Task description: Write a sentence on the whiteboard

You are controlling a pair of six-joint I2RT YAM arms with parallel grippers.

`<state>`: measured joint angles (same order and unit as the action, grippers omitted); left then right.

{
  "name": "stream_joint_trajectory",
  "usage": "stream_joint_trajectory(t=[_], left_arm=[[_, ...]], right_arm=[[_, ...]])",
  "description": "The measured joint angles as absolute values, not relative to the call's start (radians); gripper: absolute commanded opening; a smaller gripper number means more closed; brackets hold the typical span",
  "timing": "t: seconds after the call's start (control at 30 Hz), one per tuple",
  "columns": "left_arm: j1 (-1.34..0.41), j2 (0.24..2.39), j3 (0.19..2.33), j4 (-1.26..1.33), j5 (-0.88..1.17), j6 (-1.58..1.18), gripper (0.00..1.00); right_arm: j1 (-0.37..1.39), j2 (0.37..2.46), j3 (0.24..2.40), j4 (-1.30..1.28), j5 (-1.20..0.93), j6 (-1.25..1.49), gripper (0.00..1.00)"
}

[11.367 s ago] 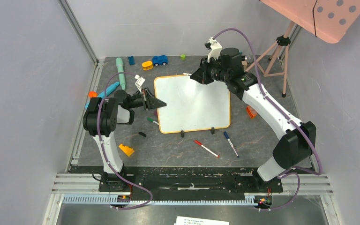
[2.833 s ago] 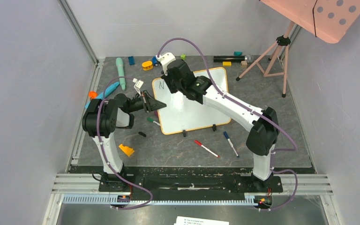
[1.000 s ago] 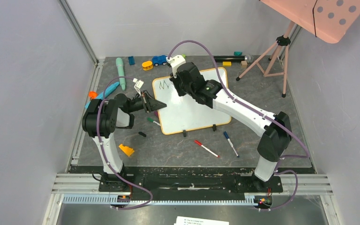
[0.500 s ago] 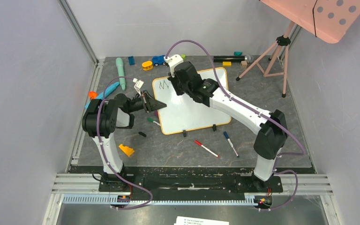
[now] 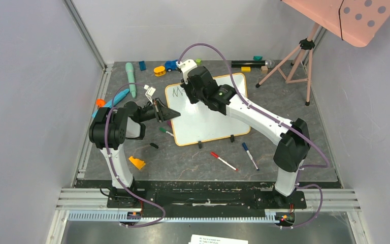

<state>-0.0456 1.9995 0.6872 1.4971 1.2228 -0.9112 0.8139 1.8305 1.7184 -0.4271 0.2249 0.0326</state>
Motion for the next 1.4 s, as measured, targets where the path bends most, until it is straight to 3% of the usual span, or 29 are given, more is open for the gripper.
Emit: stream_joint_trajectory(t=[1.4], left_arm=[[-0.046,2.0,0.687,1.496,1.222,-0.911,0.02]], right_arm=[[0.809,1.817,1.711,-0.455,0.256,0.025,0.0]])
